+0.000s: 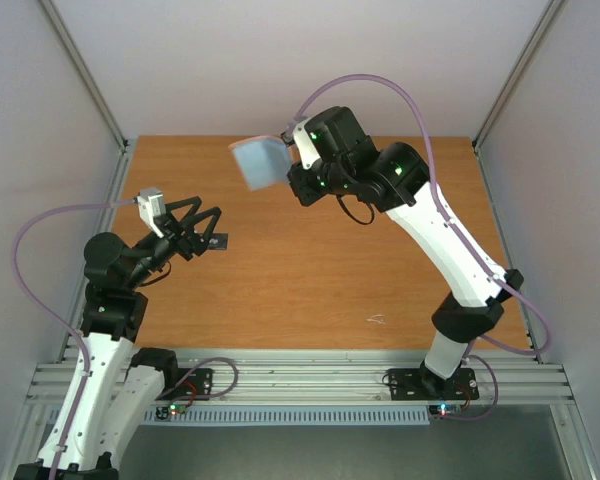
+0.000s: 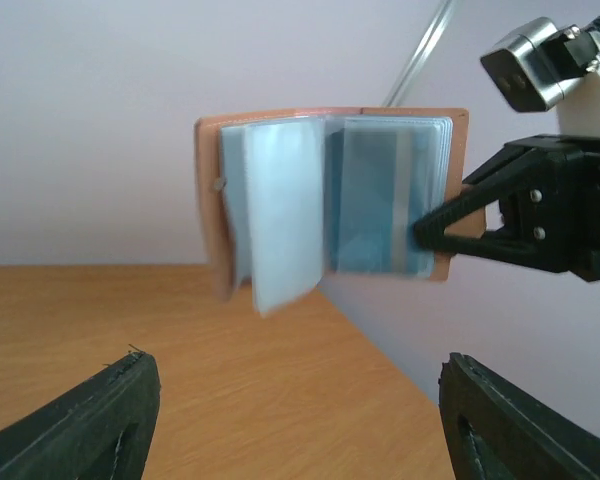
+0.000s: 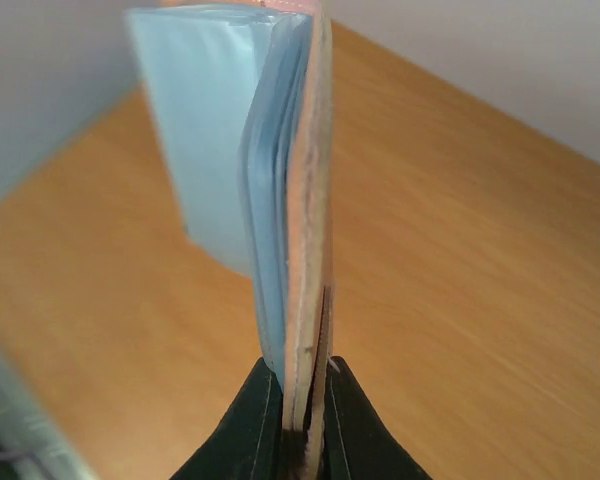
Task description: Take the credit cards out of the card holder
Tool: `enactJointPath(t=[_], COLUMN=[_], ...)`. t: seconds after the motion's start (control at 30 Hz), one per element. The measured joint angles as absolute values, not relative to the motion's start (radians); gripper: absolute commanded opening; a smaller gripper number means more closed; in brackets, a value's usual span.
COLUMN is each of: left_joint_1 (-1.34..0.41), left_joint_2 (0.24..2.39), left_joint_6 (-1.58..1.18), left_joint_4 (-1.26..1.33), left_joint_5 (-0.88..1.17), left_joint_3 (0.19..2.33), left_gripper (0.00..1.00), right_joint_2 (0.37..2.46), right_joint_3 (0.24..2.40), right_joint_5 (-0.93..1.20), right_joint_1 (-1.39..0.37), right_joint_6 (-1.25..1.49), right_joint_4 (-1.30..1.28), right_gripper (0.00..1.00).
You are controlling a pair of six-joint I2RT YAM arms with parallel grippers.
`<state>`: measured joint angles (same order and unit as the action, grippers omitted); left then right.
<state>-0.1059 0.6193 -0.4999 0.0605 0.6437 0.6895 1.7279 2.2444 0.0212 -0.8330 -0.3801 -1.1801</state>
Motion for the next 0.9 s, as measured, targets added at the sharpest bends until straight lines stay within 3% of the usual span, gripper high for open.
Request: enactJointPath(t=[0.13,0.27,0.53,0.9], left_joint_1=[-0.106,-0.106,-0.106,-0.085], left_joint_2=[0.62,0.62,0.616,0.597], left_joint_6=[-0.485,-0.482,-0.483,-0.533], left_joint_4=[0.03,0.023,0.017,0.03], left_joint_5=[0.611,0.611,0.631,0.699], left_joint_3=[0.676,0.669,0.659,0.638], left_gripper=[0.76,0.8,0.98,0.98], right_joint_2=[1.8,1.791,1.745,1.623], right_joint_3=[2.338,2.259,2.182,2.121], right_joint_5=[-0.176,-0.147,0.148,0.576], right_joint_1=[-0.83,-0.833,-0.833,-0.833], right_joint_6=[-0.358,-0.366,-0.429,-0.58], right_joint_4=[-1.303,-1.306,-1.234,-1.189], right_gripper=[0.01,0.01,0.01,0.01])
